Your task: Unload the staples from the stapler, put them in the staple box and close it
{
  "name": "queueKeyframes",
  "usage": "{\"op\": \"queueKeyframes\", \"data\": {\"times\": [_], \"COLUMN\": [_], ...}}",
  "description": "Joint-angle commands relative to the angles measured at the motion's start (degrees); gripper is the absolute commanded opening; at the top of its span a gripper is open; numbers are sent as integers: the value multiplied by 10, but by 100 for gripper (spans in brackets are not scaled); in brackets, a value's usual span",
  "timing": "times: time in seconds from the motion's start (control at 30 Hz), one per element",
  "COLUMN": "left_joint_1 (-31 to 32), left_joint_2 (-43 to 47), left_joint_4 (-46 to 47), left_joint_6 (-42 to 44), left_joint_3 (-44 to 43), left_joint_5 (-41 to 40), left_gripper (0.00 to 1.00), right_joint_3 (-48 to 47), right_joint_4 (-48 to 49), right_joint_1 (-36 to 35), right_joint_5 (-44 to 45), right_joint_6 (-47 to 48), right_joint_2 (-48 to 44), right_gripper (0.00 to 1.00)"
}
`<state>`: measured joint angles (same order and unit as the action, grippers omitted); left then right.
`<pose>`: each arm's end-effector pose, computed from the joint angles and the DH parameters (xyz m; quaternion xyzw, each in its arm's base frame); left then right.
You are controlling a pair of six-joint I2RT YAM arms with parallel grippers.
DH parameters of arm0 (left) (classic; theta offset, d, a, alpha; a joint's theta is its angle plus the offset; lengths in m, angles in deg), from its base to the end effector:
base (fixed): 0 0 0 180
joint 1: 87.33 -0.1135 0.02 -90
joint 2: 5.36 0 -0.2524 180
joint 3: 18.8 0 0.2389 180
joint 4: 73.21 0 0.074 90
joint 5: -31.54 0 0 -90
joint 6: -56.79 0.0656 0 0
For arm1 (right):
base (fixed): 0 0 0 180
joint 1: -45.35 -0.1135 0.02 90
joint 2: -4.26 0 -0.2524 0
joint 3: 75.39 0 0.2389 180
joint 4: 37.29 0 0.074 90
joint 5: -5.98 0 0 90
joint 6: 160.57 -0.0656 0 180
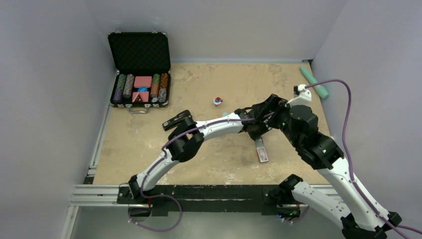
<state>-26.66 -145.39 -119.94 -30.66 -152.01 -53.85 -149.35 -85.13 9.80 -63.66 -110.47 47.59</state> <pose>0.2567 -0.4677 0.1351 0.5082 0.8017 -0.1852 0.2546 0.1527 0.0811 0.3683 0.1349 0.7877 0.2448 0.5490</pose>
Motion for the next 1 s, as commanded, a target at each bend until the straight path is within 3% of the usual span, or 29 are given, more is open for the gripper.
{"op": "queueKeyframes", "data": {"times": [0.0, 0.23, 0.53, 0.97], "left_joint_1": [6, 5, 3, -34], "left_joint_2": [19, 32, 41, 142], "left_joint_4": [-51, -80, -90, -83], "left_joint_6": [-14, -5, -9, -54], "left_joint_3": [17, 18, 8, 52], "left_joint_5": [41, 65, 73, 127], "left_gripper": [18, 32, 31, 35], "right_joint_3": [-1, -7, -10, -61], "right_joint_4": [28, 23, 24, 18], "right_joint_1": [2, 2, 2, 2], "right_joint_5": [-8, -4, -6, 20], "right_joint_6": [-2, 1, 1, 17], "right_joint_2": [-7, -7, -3, 26], "right_gripper": [95, 95, 95, 95]}}
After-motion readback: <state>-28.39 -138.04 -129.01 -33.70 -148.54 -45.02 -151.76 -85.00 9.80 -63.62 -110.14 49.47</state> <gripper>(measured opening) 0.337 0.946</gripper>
